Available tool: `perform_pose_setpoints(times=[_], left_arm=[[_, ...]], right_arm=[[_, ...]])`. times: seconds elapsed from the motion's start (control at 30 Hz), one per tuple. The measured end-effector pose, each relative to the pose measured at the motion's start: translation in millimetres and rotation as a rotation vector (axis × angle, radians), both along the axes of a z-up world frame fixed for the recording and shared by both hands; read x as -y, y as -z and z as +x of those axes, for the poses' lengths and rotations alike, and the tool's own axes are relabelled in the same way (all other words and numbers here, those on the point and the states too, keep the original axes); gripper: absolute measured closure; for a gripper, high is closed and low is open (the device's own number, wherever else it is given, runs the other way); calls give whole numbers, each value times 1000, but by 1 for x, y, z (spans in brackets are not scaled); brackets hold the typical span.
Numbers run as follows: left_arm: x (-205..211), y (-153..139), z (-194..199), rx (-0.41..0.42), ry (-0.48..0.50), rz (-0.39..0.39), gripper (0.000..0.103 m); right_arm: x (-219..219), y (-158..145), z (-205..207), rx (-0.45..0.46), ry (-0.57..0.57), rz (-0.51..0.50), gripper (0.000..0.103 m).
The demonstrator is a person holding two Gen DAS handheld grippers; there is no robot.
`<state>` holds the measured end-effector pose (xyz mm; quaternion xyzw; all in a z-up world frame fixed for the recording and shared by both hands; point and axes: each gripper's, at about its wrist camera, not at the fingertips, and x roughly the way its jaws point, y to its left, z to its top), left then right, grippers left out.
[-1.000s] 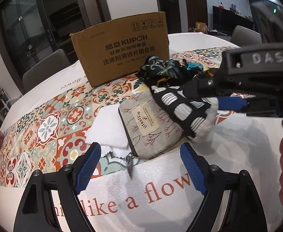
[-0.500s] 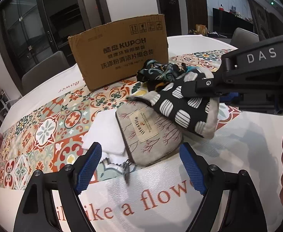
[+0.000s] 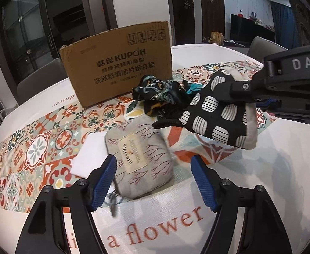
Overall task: Organize soft objects
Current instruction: 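Grasp the beige pouch with the left tool while the right tool holds the patterned pouch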
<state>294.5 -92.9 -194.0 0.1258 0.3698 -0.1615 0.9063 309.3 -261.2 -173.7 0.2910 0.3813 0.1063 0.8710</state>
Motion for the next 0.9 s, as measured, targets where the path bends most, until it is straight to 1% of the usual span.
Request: perform_pose_setpoints(times=[0.17,0.23,0.27,0.3,0.37,0.4,0.43,0.5,0.63,0.9], left_arm=[[12,10,8,-19,-14,8,43],[16,16,12,-31,-29,14,50],[17,18,13,-35,-35,16,52],[18,21,16,-46,-45,21,56],[19,24,18,-44,-65,30,64],[18,25,18,-39,-80,38,74],[18,25,19,-39,-83,34,80],[16,23,18,-45,-89,18,85],[12,15,14,-36,-109,-1,89],[0,-14,12,-20,-158,-99,91]], right_arm=[[11,0,-4,-4,20,-30,90],[14,0,-6,-6,24,-39,90],[15,1,-6,-8,24,-40,90],[15,2,-6,-10,23,-42,90],[15,4,-6,-15,20,-47,90],[14,4,-6,-18,17,-49,90],[14,5,-6,-20,16,-49,90],[13,6,-6,-24,10,-53,90],[14,5,-6,-23,0,-48,90],[17,-7,-6,3,-7,-41,90]])
